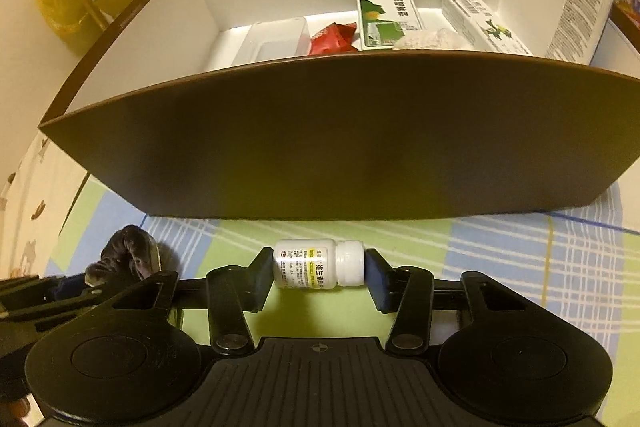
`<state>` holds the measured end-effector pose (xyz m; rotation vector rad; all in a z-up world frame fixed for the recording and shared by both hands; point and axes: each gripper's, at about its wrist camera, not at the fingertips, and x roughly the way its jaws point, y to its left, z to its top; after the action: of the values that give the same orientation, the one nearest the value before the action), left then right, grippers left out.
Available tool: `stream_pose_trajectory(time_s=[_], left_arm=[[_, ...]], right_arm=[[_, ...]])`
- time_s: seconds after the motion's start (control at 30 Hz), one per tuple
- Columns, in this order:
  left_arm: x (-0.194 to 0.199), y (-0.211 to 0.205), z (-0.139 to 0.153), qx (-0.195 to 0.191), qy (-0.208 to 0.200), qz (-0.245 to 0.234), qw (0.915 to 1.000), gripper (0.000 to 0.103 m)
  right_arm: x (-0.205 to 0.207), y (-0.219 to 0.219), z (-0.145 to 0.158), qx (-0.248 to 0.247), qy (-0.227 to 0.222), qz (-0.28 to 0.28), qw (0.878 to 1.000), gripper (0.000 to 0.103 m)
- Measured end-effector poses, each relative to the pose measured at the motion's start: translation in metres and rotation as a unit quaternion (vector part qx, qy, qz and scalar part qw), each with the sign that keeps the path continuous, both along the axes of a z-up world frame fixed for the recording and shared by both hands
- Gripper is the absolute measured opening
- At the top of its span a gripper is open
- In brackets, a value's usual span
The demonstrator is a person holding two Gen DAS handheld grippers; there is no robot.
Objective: Organize objects
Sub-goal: 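Grasp the white pill bottle with the right gripper while the left gripper holds the scrunchie, then lift the scrunchie and the pill bottle over the box with both grippers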
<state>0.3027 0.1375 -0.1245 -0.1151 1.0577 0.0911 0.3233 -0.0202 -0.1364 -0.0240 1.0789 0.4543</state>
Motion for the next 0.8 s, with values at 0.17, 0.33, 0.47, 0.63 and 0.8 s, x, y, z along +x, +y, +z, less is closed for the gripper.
stream_pose_trajectory(time_s=[0.17,0.33,0.47,0.63,0.8], left_arm=[[0.000,-0.001,0.000,0.003,0.001,-0.003,1.0000,0.024],[-0.003,-0.005,0.001,0.003,0.002,-0.007,1.0000,0.024],[-0.008,-0.011,0.002,0.000,0.004,-0.015,0.9999,0.024],[-0.016,-0.026,0.002,0.000,0.008,-0.036,0.9993,0.024],[-0.025,-0.042,0.001,-0.002,0.013,-0.057,0.9983,0.024]], right_arm=[[-0.005,-0.005,-0.001,-0.009,-0.012,0.027,1.000,0.044],[-0.014,-0.015,-0.002,-0.020,-0.020,0.048,0.998,0.044],[-0.020,-0.030,-0.004,-0.027,-0.030,0.053,0.998,0.044],[-0.030,-0.054,-0.004,-0.030,-0.034,0.055,0.997,0.044],[-0.042,-0.077,-0.004,-0.036,-0.032,0.051,0.998,0.044]])
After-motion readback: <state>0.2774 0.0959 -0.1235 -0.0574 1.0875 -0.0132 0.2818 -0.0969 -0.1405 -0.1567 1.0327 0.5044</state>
